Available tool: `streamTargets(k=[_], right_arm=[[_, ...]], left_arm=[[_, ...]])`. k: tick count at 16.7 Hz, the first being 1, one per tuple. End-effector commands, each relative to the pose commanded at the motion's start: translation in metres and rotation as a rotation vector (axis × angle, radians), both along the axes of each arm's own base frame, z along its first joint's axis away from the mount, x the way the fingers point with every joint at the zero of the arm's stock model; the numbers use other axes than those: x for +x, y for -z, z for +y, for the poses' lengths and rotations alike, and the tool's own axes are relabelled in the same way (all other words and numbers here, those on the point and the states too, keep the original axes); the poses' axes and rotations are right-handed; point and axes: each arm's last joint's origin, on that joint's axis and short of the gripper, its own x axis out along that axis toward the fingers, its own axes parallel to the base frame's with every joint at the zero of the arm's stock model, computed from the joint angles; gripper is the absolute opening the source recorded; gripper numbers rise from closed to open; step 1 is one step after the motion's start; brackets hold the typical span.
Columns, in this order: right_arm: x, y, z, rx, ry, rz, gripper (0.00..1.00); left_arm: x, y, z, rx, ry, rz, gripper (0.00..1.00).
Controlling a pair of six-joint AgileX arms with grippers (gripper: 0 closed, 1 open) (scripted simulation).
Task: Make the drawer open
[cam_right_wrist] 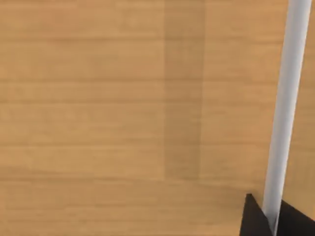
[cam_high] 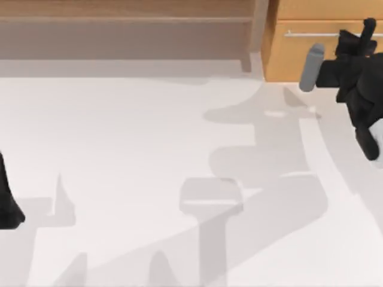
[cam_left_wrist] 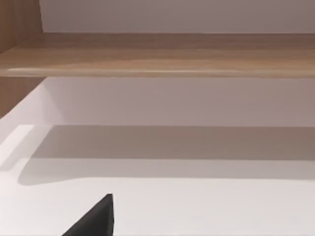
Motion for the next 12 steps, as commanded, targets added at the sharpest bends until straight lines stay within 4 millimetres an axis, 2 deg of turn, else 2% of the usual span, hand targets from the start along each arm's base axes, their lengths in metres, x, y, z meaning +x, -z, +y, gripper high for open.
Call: streamTargets(k=[6,12], right_arm=[[-0.051,0.005,0.0,-0.004,-0.001,0.017,0.0],[-0.055,0.005,0.0,-0.006,0.0,0.017,0.0]], left_arm=[[0.0,0.0,0.0,0.0,0.0,0.0,1.0],[0.0,0.0,0.0,0.0,0.0,0.0,1.0]])
